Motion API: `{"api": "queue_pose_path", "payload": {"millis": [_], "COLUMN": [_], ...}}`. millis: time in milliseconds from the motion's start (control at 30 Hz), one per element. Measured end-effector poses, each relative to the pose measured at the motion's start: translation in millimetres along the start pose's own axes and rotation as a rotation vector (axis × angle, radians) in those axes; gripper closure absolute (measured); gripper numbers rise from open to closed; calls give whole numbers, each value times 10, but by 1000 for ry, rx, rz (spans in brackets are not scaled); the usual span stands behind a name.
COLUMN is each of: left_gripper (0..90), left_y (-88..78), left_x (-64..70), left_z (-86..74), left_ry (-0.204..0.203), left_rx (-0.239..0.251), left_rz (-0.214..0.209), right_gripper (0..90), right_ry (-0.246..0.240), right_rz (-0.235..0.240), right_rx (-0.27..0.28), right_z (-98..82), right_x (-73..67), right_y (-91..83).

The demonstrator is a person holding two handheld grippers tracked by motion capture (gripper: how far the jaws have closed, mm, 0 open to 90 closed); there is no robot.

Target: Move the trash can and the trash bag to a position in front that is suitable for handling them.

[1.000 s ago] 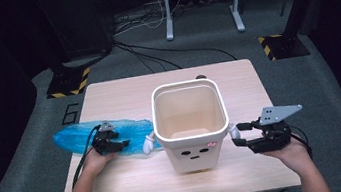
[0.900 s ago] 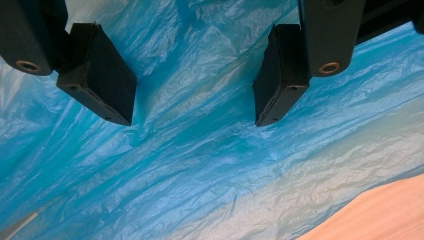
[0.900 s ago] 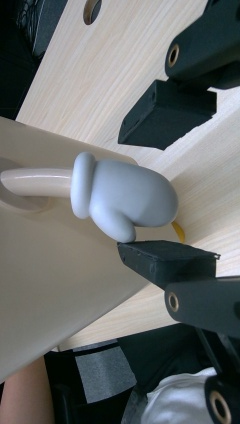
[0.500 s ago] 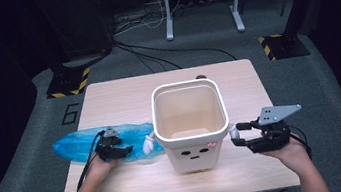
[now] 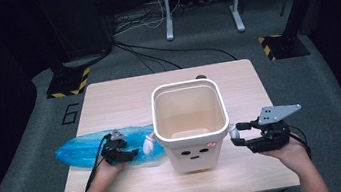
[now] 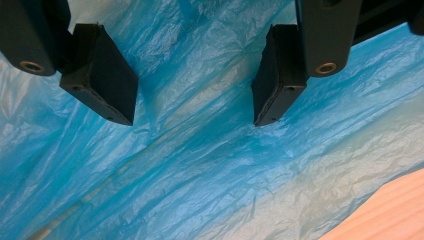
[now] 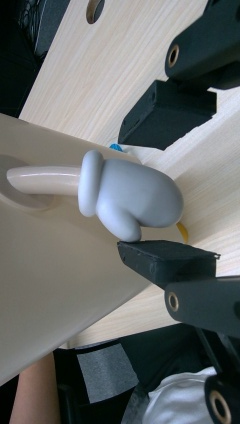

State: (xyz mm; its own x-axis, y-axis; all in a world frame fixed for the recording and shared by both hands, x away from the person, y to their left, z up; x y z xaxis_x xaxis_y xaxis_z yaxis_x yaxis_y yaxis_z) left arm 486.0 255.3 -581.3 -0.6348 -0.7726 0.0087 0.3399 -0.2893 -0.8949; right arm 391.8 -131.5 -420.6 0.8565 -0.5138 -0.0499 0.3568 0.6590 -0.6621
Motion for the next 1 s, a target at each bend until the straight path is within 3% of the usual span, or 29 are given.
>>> {"api": "queue_pose_path", "payload": {"millis": [200,333,500,633,833,1000], "left_gripper": [332,338,338,338,335,333], "left_y": [3,-28,-163,-310,-341,-272], "left_x": [218,301,254,141,58,24], "left_z": [18,63,123,146,125,87], "left_ry": [54,84,78,47,49,75], "left_rx": [-17,-1,40,75,84,58], "left_rz": [-51,-82,-87,-77,-63,-50], "right_gripper": [435,435,435,435,434,434], "right_ry": [-1,-2,0,0,-2,-2], "right_rz": [1,-1,-1,-3,-6,-6], "right_rx": [3,4,6,8,11,11], "right_z": [7,8,9,9,18,20], "right_x": [-5,-2,-2,-2,-7,-5], "right_y": [-6,-9,-17,-28,-36,-28]}}
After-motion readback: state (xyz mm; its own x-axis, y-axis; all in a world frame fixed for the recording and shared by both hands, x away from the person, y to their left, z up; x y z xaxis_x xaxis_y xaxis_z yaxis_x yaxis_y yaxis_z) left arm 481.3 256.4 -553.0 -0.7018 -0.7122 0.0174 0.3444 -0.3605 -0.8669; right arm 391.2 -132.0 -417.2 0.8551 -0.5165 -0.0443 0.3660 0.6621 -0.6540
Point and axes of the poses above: each handheld gripper's, and its own axes: y roughly forward along the jaws, z roughly out of its top, x roughly to its right, the point moved 9 cm from there along y, roughly forward along the jaws, and after that the axes turned 12 degrees about -x, right-handed, at the moved point
